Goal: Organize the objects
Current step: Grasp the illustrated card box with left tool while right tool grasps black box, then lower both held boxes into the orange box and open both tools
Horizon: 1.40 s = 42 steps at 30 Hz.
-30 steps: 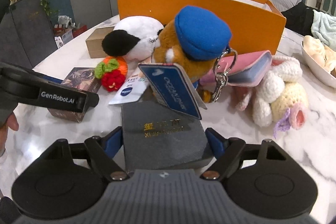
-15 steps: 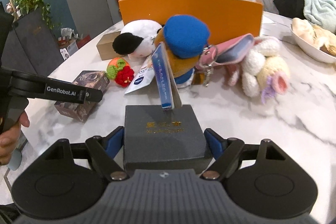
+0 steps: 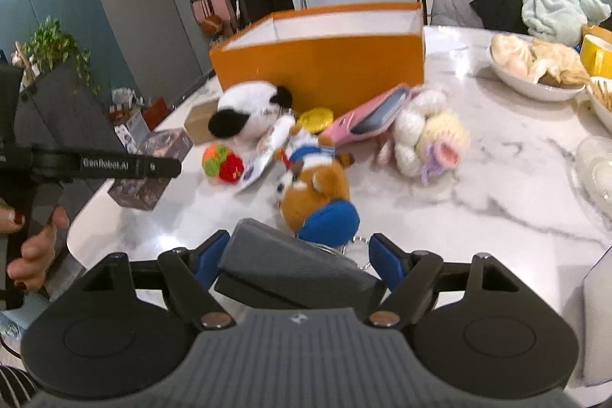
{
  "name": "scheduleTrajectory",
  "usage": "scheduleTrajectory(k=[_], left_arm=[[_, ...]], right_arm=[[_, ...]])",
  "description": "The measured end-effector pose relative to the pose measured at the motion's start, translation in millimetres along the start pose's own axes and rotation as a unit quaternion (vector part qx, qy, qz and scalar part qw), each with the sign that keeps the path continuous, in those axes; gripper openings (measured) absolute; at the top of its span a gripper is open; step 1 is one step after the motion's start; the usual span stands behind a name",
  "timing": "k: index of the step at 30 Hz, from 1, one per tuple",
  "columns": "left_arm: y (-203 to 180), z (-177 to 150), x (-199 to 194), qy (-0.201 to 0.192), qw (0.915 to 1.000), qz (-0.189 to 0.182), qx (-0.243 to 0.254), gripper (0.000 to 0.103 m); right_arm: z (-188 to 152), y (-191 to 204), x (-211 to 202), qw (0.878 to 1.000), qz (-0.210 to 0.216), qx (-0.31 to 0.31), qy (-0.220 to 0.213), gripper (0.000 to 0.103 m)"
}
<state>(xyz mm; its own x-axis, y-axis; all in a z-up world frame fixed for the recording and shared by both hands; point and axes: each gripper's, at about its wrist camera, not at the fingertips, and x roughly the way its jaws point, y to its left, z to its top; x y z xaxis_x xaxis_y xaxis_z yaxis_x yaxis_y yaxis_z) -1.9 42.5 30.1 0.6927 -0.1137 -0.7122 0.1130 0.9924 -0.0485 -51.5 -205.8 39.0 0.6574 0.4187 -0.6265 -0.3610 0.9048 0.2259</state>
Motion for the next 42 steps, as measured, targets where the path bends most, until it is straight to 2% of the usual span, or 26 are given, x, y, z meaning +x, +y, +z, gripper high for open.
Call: scheduleTrajectory(k=[5,12,18,22,25,30,35,39,42], left_arm=[[-2.1,12.3,-2.8,-0.014,0.9999,-0.008,0.002,0.07],[-6.8,40.2,-6.6,-0.036,0.9991,-0.019,0.015,0.07],[-6.8,99.1,-6.2,-0.075,0.9964,-0.025,0.031,0.069],[-6.9,150.7,17.7,-0.081,0.9957,-0.019,0.042,0.069],[-3.7,192.2,59.9,-0.051,0.9977,-0.021,0.039,0.069],[3.0,222.1,136.0,0.015,0.9994,-0.015,0.027,0.069],[-2.0,219.7,194.8,0.078,0.9962,-0.005,0.038,0.069],[-6.9,208.1,216.5,0.106,0.9928,0.005,0.057,0.069],[-9.0,204.9,221.8,0.113,0.9918,-0.001,0.059,0.069]], right_arm=[[23.2,-4.0,-4.8,0.999,-0.015,-0.024,-0.023,0.08],[63.8,-3.4,2.1,0.997,-0.005,-0.058,-0.043,0.08],[127.2,-4.1,8.7,0.995,0.012,-0.077,-0.069,0.08],[184.0,-11.4,28.9,0.994,0.015,-0.076,-0.082,0.08],[223.3,-19.8,65.8,0.995,0.01,-0.073,-0.069,0.08],[255.5,-39.1,148.6,0.998,-0.008,-0.065,-0.006,0.08],[253.4,-46.2,213.9,0.994,-0.029,-0.082,0.059,0.08],[246.0,-43.4,243.2,0.988,-0.048,-0.111,0.097,0.08],[240.4,-42.1,256.5,0.983,-0.059,-0.131,0.116,0.08]])
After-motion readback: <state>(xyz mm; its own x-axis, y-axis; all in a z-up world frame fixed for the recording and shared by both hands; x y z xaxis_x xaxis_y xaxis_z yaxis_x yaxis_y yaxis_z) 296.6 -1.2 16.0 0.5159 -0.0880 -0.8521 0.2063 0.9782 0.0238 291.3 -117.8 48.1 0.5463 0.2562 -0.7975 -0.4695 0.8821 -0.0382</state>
